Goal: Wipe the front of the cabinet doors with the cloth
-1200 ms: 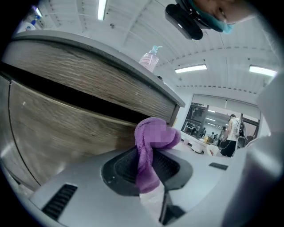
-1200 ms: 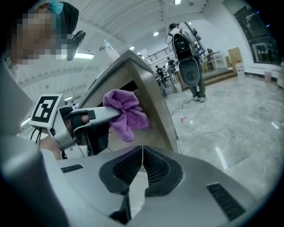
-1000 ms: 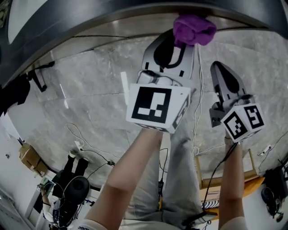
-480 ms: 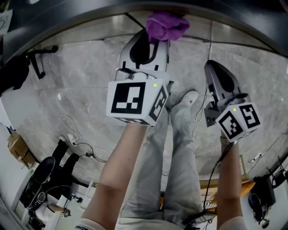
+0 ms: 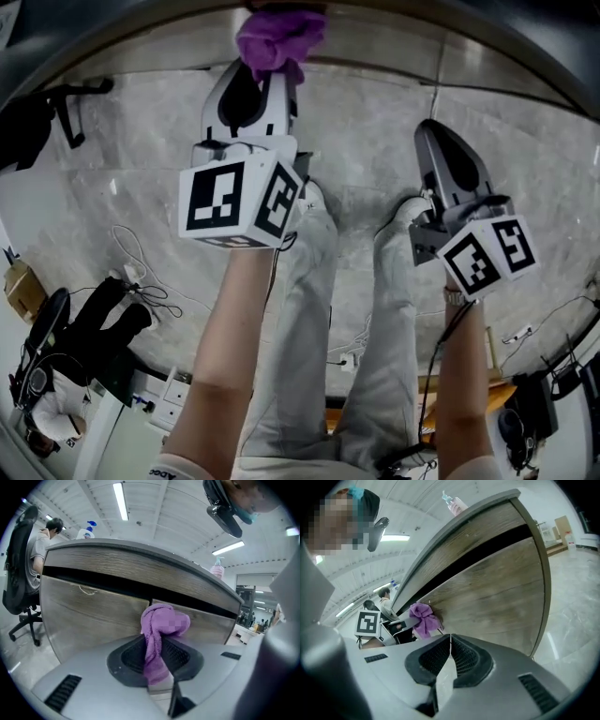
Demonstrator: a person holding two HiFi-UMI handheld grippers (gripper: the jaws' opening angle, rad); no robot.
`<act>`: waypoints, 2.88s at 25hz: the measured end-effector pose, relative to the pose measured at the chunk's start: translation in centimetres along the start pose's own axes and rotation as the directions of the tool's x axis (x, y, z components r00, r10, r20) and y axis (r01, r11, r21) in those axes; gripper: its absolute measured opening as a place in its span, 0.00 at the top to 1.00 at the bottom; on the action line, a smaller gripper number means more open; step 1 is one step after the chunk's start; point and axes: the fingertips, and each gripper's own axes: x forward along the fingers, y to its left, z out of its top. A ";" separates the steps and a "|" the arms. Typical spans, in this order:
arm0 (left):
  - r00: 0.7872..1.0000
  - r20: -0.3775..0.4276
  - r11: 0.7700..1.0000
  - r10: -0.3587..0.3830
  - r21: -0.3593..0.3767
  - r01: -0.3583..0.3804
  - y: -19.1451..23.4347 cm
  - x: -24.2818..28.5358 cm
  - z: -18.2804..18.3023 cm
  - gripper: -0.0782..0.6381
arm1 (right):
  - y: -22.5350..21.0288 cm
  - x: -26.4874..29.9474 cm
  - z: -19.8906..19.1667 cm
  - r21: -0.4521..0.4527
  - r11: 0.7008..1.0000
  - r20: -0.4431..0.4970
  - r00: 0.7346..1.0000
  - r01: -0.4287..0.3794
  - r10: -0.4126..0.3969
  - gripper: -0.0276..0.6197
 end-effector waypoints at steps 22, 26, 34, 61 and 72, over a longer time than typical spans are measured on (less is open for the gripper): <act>0.955 -0.150 0.965 -0.257 0.014 0.262 -25.0 10.7 -13.7 0.78 | -19.1 -10.4 -3.9 0.014 0.997 -0.089 0.993 0.078 -0.076 0.91; 0.954 -0.152 0.962 -0.257 0.051 0.267 -24.5 10.4 -13.7 0.78 | -19.2 -11.2 -4.1 0.012 0.997 -0.085 0.993 0.079 -0.077 0.91; 0.982 -0.152 0.993 -0.113 0.013 0.116 -14.1 8.3 -12.3 0.78 | -15.9 -9.6 -4.5 0.003 0.997 -0.074 0.994 0.076 -0.075 0.91; 0.976 -0.216 0.999 0.006 0.041 0.003 -5.9 5.2 -14.7 0.78 | -7.8 -2.9 -7.4 0.005 0.998 -0.134 0.989 -0.055 0.056 0.91; 0.910 -0.342 0.972 -0.233 -0.072 0.222 -28.2 12.6 -26.4 0.78 | -23.7 -13.8 -9.0 0.058 0.995 -0.120 0.990 0.083 -0.076 0.91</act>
